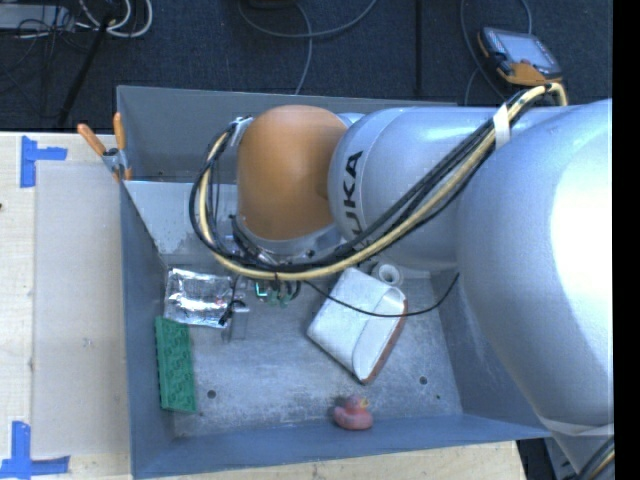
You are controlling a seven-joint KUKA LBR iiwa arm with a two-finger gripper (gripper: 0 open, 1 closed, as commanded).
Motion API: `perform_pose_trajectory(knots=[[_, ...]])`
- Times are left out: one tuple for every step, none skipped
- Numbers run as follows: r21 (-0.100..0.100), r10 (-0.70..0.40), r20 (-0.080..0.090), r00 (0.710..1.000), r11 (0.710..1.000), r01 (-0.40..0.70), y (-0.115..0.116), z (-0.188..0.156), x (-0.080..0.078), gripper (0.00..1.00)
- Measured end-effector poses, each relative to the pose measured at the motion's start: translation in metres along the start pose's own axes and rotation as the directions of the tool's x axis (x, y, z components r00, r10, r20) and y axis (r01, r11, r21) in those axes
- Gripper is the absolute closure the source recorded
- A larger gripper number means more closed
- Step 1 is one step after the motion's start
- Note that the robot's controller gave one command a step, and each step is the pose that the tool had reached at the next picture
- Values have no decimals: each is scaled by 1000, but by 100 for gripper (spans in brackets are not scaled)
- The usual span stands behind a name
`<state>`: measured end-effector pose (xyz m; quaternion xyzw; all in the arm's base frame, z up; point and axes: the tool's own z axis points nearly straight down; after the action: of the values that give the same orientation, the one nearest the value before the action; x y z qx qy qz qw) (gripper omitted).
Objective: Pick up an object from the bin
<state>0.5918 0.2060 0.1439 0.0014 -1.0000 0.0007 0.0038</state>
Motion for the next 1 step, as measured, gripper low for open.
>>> perform_pose_trajectory(knots=[[1, -82, 4, 997, 997, 82, 4, 79, -20, 0]])
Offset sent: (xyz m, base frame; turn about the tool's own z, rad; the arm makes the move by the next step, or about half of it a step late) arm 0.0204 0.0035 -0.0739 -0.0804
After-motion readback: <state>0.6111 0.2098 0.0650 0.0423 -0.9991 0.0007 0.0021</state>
